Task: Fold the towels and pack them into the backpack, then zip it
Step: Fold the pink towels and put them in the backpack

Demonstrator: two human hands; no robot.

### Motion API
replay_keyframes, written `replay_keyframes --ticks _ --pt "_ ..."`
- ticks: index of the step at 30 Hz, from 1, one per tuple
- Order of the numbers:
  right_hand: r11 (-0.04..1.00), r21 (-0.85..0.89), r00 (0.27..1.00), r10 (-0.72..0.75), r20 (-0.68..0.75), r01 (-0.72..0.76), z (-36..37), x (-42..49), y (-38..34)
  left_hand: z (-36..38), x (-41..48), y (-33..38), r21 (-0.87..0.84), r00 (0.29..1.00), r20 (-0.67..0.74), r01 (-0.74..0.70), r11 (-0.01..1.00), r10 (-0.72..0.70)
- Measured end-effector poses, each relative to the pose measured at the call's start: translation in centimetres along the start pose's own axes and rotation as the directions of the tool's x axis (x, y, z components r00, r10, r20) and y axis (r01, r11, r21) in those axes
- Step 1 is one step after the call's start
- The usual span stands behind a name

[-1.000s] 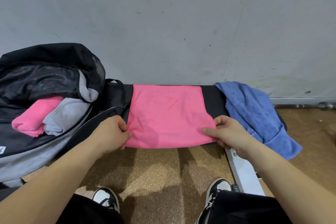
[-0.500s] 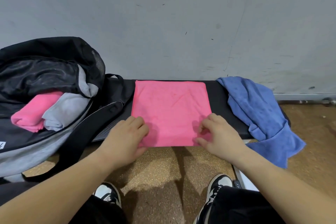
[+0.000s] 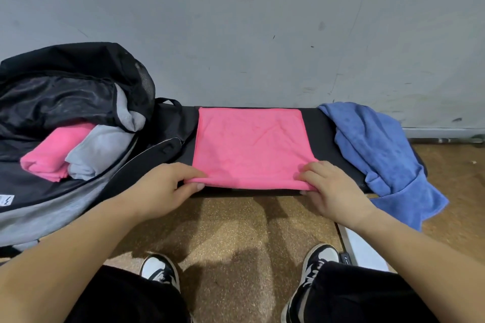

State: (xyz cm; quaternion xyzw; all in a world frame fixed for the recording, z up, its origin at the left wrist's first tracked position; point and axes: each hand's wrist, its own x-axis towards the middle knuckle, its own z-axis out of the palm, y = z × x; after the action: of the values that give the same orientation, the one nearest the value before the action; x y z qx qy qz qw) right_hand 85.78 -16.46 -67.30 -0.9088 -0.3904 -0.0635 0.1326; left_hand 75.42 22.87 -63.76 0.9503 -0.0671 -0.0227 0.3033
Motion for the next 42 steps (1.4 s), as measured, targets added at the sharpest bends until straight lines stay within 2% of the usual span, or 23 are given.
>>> replay_keyframes --ticks 2,4,6,8,12,15,18,20,24,26,29,32,35,38,42 --pt "0.993 0.105 0.998 0.053 -0.033 -0.049 -0.8 -0.3 0.2 -0.4 -0.1 0.1 -0.03 0.998 0.039 0.052 0.998 -0.05" --pt "0.956 0.238 0.982 0.184 -0.038 -0.17 -2.1 -0.7 0.1 -0.7 -0.1 0.1 -0.05 0.995 0.069 0.076 0.996 -0.073" --pt "0.876 0.365 0.946 0.322 0.044 -0.315 -3.4 -0.8 0.0 -1.1 0.0 0.1 -0.076 0.995 0.075 0.079 0.994 -0.073" --pt "0.752 0.486 0.894 0.402 0.196 -0.445 -4.7 -0.9 0.3 -1.5 0.2 0.2 -0.112 0.994 0.068 0.092 0.99 -0.084" --pt "0.596 0.608 0.851 0.381 0.36 -0.524 -6.8 -1.0 0.6 -2.3 0.5 0.5 -0.164 0.979 0.158 0.158 0.974 -0.132" --pt "0.481 0.67 0.823 0.376 0.426 -0.566 -7.6 -0.4 0.6 -3.4 0.6 1.1 -0.297 0.971 0.188 0.201 0.934 -0.149" --pt "0.396 0.668 0.772 0.415 0.482 -0.63 -7.8 0.9 1.2 -4.0 1.6 1.3 -0.347 0.973 0.121 0.227 0.91 -0.196" --pt "0.354 0.677 0.742 0.5 0.446 -0.645 -7.4 2.3 1.4 -3.9 2.9 0.9 -0.349 0.973 0.018 0.221 0.911 -0.229" --pt "0.364 0.731 0.725 0.64 0.254 -0.577 -6.0 6.3 1.7 -3.5 6.5 1.0 -0.294 0.929 -0.211 0.238 0.926 -0.306" --pt "0.436 0.698 0.718 0.678 0.16 -0.568 -4.8 8.4 1.8 -3.3 8.3 1.0 -0.237 0.908 -0.26 0.268 0.934 -0.327" --pt "0.572 0.551 0.714 0.697 0.064 -0.608 -3.0 11.0 2.2 -2.9 10.9 0.4 -0.11 0.891 -0.284 0.336 0.935 -0.354" --pt "0.606 0.392 0.681 0.729 0.074 -0.692 -1.2 12.5 3.2 -2.3 12.4 -0.1 0.005 0.892 -0.228 0.402 0.915 -0.391" --pt "0.59 0.357 0.662 0.739 0.12 -0.724 -0.7 13.3 3.7 -1.7 13.0 -0.5 0.128 0.921 -0.1 0.386 0.913 -0.376" --pt "0.583 0.37 0.675 0.71 0.2 -0.723 -0.9 13.8 3.9 -1.7 13.4 -0.4 0.17 0.935 -0.01 0.351 0.921 -0.354" --pt "0.649 0.236 0.69 0.669 0.276 -0.723 -1.1 13.8 3.8 -1.8 13.7 -0.1 0.18 0.894 0.057 0.429 0.885 -0.445"
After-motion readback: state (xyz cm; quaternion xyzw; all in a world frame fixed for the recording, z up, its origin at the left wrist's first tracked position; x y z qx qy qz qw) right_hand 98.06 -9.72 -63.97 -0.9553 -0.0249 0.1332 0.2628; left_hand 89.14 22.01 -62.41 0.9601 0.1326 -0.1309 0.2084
